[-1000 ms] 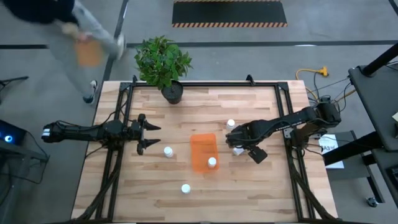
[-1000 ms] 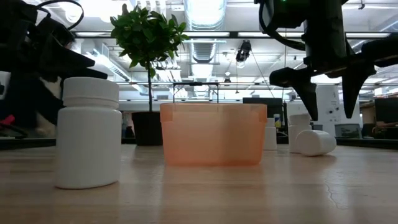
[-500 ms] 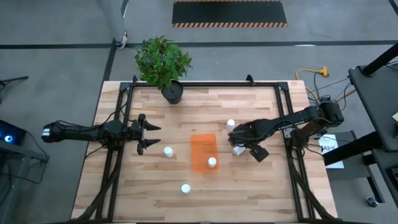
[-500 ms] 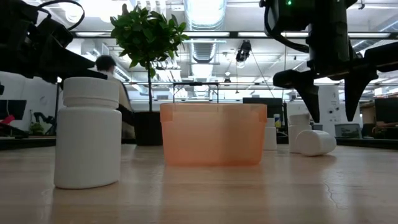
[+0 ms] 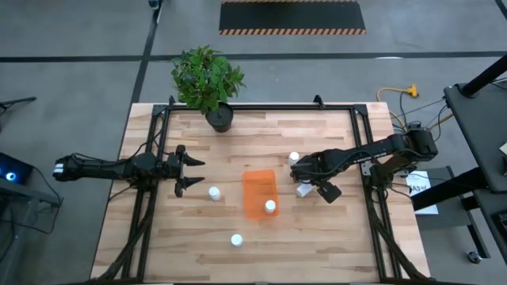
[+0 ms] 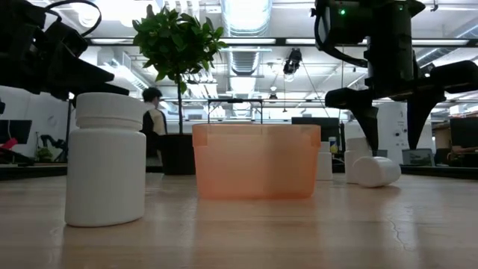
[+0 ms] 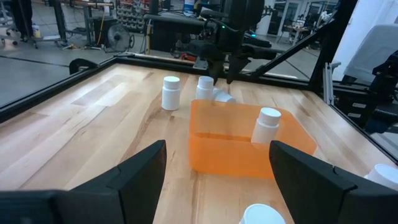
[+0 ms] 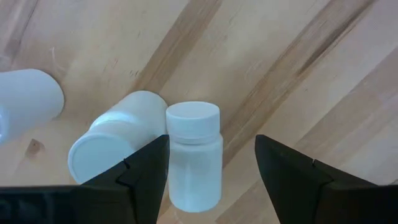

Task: Pick and place pill bottles into a basket
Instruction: Put the white pill bottle into the orange container

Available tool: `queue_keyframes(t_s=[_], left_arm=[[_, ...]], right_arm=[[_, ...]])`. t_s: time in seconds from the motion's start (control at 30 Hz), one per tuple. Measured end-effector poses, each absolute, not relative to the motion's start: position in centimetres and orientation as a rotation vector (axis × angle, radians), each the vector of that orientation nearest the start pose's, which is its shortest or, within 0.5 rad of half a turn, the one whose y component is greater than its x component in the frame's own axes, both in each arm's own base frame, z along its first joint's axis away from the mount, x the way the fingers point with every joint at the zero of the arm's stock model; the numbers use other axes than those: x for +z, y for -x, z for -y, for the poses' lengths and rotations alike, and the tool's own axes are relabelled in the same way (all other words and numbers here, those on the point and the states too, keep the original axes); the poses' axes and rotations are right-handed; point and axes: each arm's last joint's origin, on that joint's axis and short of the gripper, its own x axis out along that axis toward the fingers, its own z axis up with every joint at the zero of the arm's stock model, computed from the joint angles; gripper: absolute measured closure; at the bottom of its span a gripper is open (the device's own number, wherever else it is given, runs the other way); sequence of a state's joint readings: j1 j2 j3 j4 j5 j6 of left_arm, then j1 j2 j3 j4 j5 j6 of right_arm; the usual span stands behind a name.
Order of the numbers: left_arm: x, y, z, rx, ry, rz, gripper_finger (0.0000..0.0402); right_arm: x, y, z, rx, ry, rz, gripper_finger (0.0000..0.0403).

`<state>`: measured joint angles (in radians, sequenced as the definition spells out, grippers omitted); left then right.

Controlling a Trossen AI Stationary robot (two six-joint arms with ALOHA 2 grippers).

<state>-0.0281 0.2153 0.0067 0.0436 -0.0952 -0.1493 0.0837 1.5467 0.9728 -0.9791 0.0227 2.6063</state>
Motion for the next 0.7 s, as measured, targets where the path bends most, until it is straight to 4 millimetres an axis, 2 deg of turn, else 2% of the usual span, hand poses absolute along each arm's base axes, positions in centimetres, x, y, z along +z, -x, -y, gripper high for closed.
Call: queue_keyframes(t_s=[0.37,0.7], left_arm=[[15.2,-10.9,0.0,0.079,0.139,-0.159,0.0134],[15.2,-11.0,0.0,0.079,0.139,-0.159,0.0134]], right_arm=[[17.6,-25.5,-2.1,2.445,2.529,0.759,0.0177],[17.3,-25.3,-2.0,2.457,2.512,0.758,0.0177]])
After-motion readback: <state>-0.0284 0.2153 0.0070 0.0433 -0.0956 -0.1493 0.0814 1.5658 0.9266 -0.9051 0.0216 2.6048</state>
